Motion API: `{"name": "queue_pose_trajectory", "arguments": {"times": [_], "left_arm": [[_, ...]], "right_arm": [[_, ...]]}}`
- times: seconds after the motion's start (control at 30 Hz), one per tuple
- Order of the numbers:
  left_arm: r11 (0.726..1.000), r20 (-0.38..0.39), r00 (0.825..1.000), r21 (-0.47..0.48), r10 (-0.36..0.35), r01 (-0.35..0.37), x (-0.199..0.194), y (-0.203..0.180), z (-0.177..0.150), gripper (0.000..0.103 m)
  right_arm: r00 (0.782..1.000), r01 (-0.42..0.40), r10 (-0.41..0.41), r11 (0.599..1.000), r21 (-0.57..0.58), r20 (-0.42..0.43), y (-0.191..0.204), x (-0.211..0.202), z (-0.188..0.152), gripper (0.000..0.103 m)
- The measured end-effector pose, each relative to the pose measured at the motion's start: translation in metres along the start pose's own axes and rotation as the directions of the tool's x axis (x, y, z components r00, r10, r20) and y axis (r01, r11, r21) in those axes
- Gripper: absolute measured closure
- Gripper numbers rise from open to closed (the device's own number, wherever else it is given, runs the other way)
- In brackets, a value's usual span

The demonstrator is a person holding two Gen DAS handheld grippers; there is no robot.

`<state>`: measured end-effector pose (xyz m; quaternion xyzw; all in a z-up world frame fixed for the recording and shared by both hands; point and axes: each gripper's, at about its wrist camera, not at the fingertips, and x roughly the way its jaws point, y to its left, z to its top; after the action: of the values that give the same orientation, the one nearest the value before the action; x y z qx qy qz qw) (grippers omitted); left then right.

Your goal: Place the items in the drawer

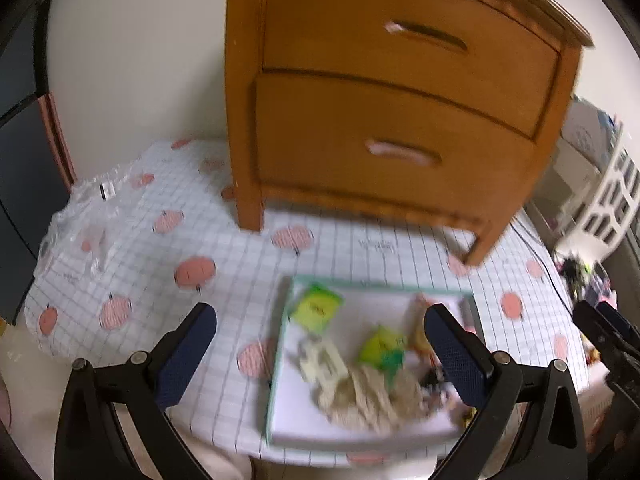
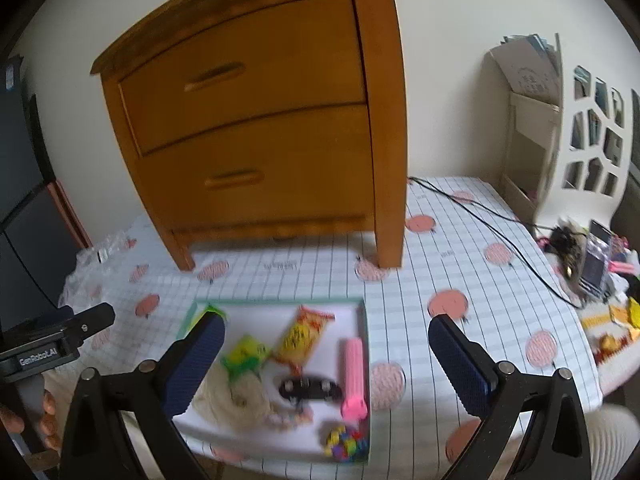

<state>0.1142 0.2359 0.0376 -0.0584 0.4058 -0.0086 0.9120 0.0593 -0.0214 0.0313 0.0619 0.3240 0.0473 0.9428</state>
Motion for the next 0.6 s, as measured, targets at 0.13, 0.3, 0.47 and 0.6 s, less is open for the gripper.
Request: {"name": "queue_pose_trajectory", "arguments": {"times": [0.13,0.3,0.47,0.6], "left_arm": [[0.999,0.064,0.997,-0.025,-0.031,0.032,0.012,0.007,0.033,0.000],[0.998,0.047,0.997,-0.008,-0.063,0.064,0.036,0.012,0.076,0.000],[0.998,0.022,0.998,-0.036,-0.058,0.059,0.067,0.024,0.109,0.000],[0.994,0.032,0.996,-0.063,-0.084,0.085,0.091,0.041,0.129,0.000]], "right_arm": [[0.996,-0.041,0.041,0.999,0.002,0.077,-0.008,0.014,0.028,0.000],[0.997,-0.052,0.050,0.998,0.031,0.062,-0.021,0.044,0.061,0.000],[0.996,-0.081,0.080,0.996,0.046,0.027,-0.036,0.080,0.086,0.000],[0.996,-0.089,0.089,0.995,0.035,0.008,-0.043,0.104,0.104,0.000]]}}
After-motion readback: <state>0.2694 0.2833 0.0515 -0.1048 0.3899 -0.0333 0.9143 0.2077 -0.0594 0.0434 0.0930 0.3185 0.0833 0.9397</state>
